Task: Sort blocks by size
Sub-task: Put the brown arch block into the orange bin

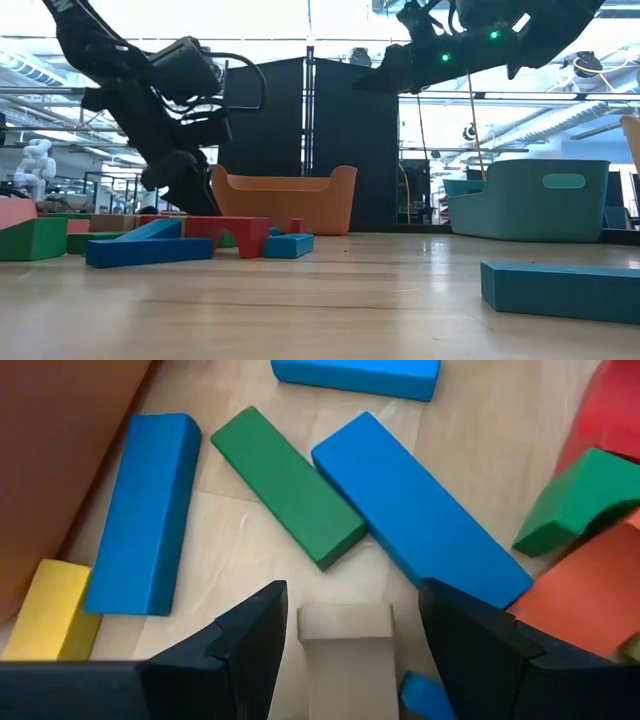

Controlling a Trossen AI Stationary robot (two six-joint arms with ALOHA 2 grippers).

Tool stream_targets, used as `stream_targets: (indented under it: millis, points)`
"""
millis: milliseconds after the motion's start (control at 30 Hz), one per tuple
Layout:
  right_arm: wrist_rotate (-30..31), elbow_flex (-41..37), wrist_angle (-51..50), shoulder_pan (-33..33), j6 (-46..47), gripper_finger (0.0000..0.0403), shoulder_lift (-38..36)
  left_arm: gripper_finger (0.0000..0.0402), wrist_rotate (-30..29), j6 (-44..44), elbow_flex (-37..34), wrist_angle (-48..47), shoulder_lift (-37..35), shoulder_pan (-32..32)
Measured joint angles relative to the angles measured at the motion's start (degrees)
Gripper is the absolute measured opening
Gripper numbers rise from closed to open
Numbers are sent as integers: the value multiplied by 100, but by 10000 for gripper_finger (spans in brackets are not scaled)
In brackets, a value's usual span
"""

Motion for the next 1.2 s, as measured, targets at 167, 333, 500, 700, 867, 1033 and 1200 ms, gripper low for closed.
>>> stream_targets:
  millis: [167,333,500,700,867,1033,1200]
  points:
    - [-2,0,-39,0,0,157,0,227,3,24,7,10,64,101]
    - [-2,0,-52,0,0,157,0,202,252,24,7,-46,69,269]
    - [-2,0,-55,0,0,157,0,156,386,30,-2,-68,71,398]
    - [-2,0,-52,0,0,157,2,133,385,13,27,-92,71,443]
    - [-2,0,-52,0,0,157,0,131,383,13,245,-161,90,400]
    - [0,0,-67,25,-1,157,0,130,383,13,509,-128,53,302]
    - [-2,0,-70,75,-84,157,2,129,383,13,772,-134,49,248]
